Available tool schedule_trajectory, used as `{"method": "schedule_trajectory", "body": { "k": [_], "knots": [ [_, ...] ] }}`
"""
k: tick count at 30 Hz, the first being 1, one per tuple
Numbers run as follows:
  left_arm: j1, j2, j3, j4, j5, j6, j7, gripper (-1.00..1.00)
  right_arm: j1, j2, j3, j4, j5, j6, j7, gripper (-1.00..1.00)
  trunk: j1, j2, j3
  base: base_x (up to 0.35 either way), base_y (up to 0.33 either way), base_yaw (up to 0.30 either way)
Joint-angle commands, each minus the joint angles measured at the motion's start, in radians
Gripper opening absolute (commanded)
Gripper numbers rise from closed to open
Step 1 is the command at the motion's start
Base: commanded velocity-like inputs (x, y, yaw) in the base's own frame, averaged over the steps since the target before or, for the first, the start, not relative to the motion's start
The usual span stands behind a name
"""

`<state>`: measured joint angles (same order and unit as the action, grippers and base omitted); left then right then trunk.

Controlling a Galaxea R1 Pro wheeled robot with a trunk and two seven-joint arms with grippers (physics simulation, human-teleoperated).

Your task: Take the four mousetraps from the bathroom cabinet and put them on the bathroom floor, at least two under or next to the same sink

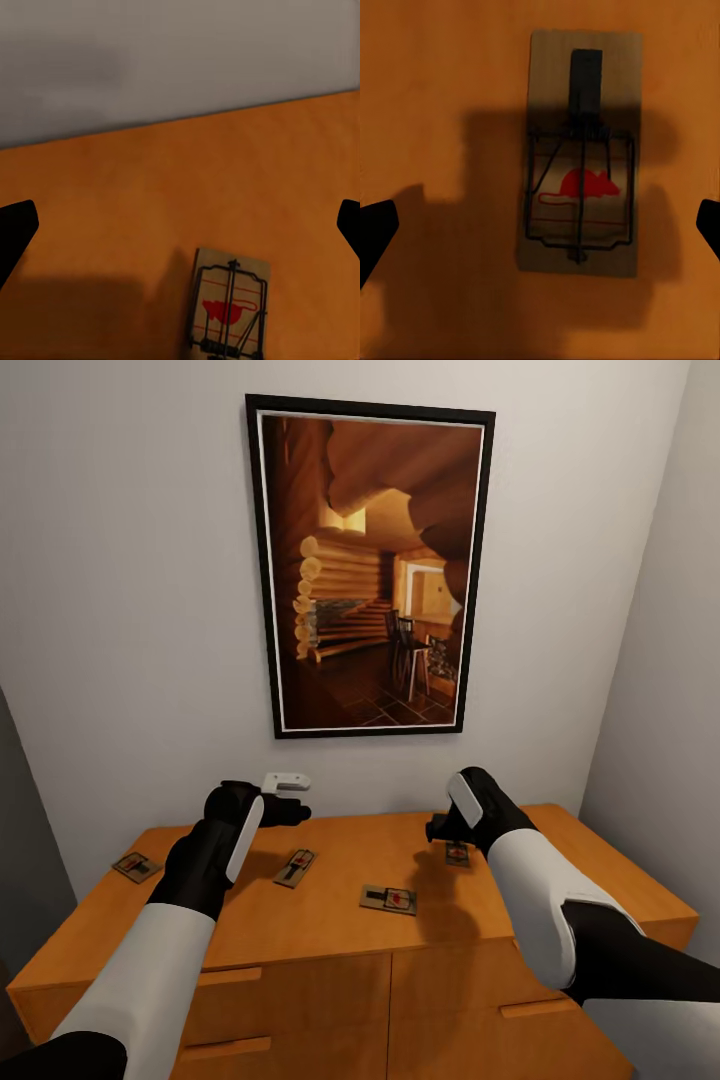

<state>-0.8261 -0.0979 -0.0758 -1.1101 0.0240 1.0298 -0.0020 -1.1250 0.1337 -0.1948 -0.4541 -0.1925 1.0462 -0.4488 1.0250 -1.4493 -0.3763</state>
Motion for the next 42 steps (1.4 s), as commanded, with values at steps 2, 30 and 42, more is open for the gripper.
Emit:
{"method": "schedule_trajectory", "body": {
  "k": [2,30,42],
  "knots": [
    [-0.001,0.000,0.000,0.000,0.002,0.004,0.000,1.00,-0.001,0.001,-0.016,-0.001,-0.010,0.001,-0.012,1.00,0.000,-0.001,-0.001,0.000,0.000,0.000],
    [-0.001,0.000,0.001,0.018,0.002,0.003,-0.001,1.00,-0.001,-0.015,-0.065,0.000,-0.006,0.001,-0.037,1.00,0.000,-0.001,-0.001,0.000,0.000,0.000],
    [-0.001,0.000,0.001,0.021,0.002,0.003,-0.001,1.00,0.000,-0.039,-0.065,0.001,-0.008,-0.005,-0.036,1.00,0.000,-0.001,-0.001,0.000,0.000,0.000]
  ]
}}
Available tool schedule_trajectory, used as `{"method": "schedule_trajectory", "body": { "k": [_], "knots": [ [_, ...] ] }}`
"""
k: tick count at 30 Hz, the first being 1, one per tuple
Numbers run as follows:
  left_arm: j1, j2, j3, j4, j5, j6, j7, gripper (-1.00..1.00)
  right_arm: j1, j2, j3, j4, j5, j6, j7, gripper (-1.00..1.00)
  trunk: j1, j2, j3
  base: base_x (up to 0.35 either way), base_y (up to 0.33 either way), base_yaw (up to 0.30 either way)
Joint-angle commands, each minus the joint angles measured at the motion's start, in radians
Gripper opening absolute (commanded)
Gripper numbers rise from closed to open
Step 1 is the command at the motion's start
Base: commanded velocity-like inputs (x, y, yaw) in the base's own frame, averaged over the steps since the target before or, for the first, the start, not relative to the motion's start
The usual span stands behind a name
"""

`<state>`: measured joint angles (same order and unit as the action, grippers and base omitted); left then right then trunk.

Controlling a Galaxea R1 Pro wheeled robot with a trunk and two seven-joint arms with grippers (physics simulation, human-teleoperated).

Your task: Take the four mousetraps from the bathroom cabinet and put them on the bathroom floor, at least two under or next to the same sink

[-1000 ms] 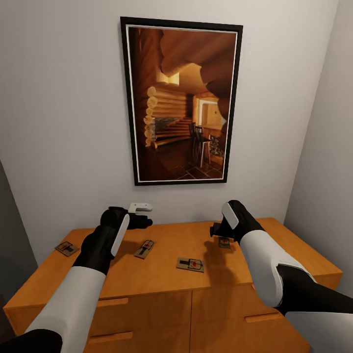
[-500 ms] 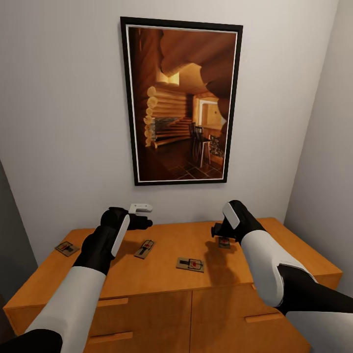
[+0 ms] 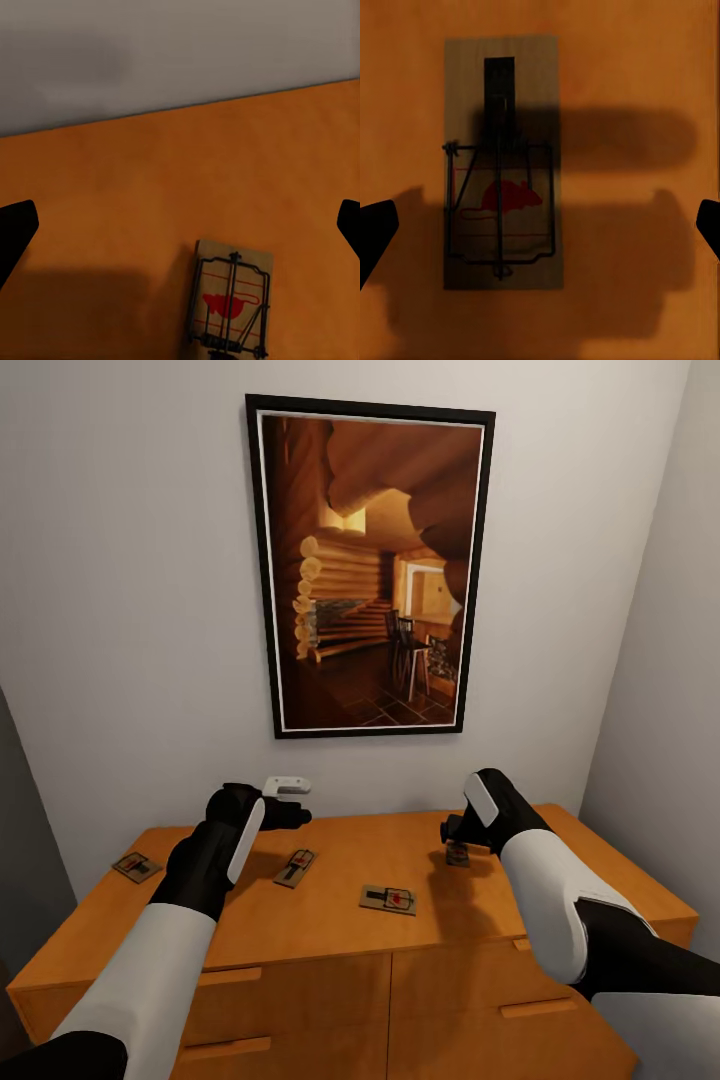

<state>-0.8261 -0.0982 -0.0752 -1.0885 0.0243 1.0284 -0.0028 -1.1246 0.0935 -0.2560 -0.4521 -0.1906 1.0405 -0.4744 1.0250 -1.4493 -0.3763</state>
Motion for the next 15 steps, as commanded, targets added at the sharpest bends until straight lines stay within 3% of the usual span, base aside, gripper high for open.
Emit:
{"method": "schedule_trajectory", "body": {
  "k": [1,15],
  "knots": [
    [-0.001,0.000,0.000,-0.001,0.002,0.004,0.000,1.00,-0.001,0.000,-0.004,-0.001,-0.010,-0.001,-0.010,1.00,0.000,-0.001,-0.001,0.000,0.000,0.000],
    [-0.001,0.000,0.000,0.000,0.002,0.004,0.001,1.00,-0.001,0.002,-0.003,-0.001,-0.009,-0.009,-0.010,1.00,0.000,-0.001,-0.001,0.000,0.000,0.000]
  ]
}}
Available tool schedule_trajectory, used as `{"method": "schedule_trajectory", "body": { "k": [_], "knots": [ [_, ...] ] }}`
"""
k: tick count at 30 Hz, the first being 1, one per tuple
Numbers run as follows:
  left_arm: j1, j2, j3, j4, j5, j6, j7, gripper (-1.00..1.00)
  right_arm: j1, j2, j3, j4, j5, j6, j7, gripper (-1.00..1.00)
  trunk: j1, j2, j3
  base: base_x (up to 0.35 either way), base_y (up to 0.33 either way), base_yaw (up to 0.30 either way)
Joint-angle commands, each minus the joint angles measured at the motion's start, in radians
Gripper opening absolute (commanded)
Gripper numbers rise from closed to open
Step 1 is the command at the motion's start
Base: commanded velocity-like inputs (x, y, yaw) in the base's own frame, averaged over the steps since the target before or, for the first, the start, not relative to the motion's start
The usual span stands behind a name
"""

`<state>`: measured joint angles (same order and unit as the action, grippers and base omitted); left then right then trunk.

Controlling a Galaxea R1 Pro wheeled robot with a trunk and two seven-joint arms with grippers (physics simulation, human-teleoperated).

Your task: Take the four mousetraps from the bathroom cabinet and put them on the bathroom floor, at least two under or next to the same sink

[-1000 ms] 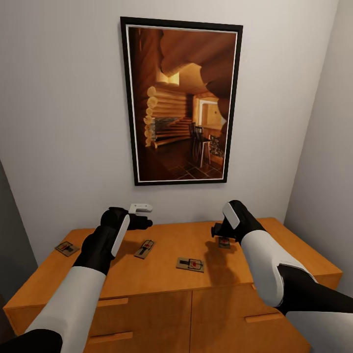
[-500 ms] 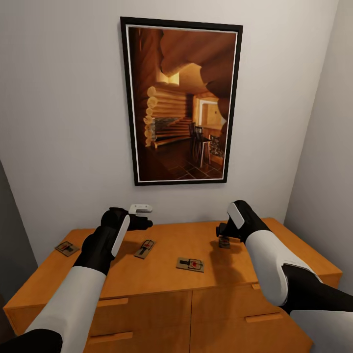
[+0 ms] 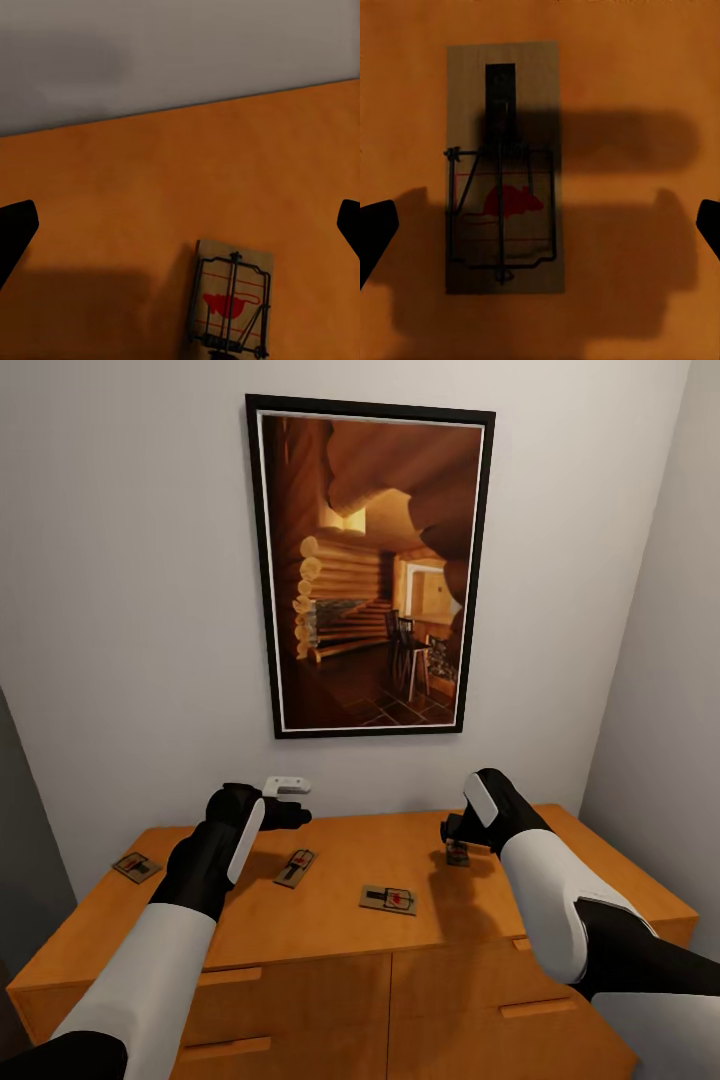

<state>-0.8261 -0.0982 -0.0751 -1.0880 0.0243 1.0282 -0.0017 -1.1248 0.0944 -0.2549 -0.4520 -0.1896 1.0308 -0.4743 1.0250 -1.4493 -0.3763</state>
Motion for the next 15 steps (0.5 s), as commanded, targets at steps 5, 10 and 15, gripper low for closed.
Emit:
{"method": "schedule_trajectory", "body": {
  "k": [5,10,15],
  "knots": [
    [-0.001,0.000,0.000,-0.001,0.002,0.004,0.000,1.00,-0.001,0.004,-0.004,-0.002,-0.009,-0.002,-0.010,1.00,0.000,-0.001,-0.001,0.000,0.000,0.000],
    [-0.001,0.000,0.000,-0.001,0.002,0.004,0.000,1.00,0.000,0.007,-0.004,-0.002,-0.009,-0.003,-0.010,1.00,0.000,-0.001,-0.001,0.000,0.000,0.000],
    [-0.001,0.000,0.000,-0.001,0.001,0.004,0.000,1.00,0.000,0.009,-0.004,-0.002,-0.011,-0.003,-0.010,1.00,0.000,-0.001,-0.001,0.000,0.000,0.000]
  ]
}}
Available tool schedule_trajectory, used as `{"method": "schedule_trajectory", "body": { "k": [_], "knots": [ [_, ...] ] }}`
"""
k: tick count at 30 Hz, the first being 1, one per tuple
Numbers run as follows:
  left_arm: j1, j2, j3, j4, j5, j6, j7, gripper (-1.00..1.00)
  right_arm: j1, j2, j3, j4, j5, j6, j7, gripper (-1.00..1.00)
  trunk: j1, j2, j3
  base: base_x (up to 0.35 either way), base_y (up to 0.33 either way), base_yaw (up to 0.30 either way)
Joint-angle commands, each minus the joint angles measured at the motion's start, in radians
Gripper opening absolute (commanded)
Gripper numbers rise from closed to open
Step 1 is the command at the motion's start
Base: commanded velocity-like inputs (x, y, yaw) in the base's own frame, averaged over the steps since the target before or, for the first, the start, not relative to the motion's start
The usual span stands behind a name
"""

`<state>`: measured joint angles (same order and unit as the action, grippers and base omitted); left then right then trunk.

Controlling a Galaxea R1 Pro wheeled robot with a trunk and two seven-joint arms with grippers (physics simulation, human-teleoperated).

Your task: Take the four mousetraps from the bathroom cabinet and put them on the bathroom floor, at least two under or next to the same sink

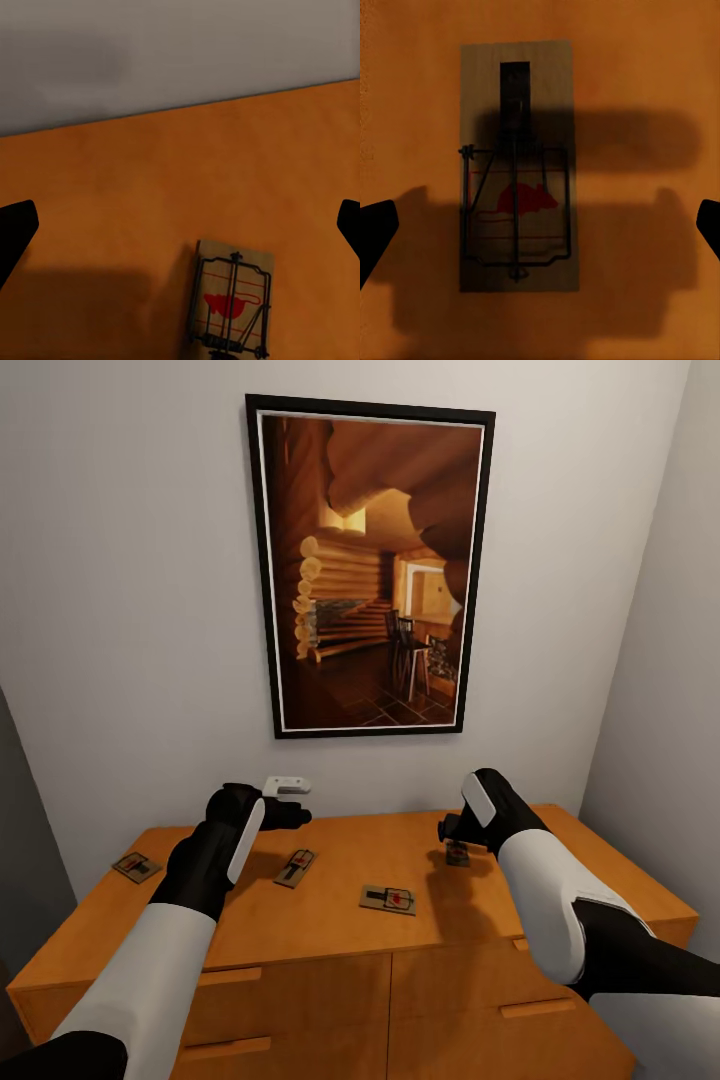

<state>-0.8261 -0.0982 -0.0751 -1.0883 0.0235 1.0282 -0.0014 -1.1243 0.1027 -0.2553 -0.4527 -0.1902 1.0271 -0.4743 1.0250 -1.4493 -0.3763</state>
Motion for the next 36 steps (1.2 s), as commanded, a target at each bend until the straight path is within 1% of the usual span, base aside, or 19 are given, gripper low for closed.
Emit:
{"method": "schedule_trajectory", "body": {
  "k": [1,13,20,36],
  "knots": [
    [-0.001,0.000,0.000,-0.001,0.002,0.004,0.000,1.00,-0.001,0.001,-0.004,-0.001,-0.010,0.001,-0.010,1.00,0.000,-0.001,-0.001,0.000,0.000,0.000],
    [-0.001,0.000,0.000,0.001,0.003,0.004,0.000,1.00,0.000,-0.001,-0.006,0.005,-0.012,-0.020,-0.010,1.00,0.000,-0.001,-0.001,0.000,0.000,0.000],
    [-0.001,0.000,0.000,0.003,0.003,0.004,0.000,1.00,0.000,-0.004,-0.004,0.056,-0.007,-0.044,-0.009,1.00,0.000,-0.001,-0.001,0.000,0.000,0.000],
    [-0.001,0.000,0.000,0.004,0.002,0.004,0.000,1.00,-0.001,-0.009,0.001,0.076,-0.004,-0.050,-0.009,1.00,0.000,-0.001,-0.001,0.000,0.000,0.000]
  ]
}}
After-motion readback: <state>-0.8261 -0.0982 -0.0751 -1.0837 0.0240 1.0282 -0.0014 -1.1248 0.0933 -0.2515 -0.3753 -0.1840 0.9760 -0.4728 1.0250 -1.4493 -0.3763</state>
